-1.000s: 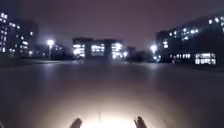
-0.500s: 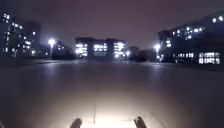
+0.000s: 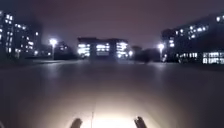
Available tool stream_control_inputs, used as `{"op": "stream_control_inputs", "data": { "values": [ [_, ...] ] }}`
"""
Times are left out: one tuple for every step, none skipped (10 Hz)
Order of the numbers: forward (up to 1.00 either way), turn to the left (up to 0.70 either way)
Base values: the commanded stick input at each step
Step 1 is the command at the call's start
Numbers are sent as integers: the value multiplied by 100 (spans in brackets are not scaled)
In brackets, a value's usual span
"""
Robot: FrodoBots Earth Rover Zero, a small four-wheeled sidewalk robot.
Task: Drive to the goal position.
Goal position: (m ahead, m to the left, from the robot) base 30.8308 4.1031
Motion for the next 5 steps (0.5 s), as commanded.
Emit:
{"op": "stream_control_inputs", "data": {
  "values": [
    [100,0],
    [100,0],
    [100,0],
    [100,0],
    [100,0]
  ]
}}
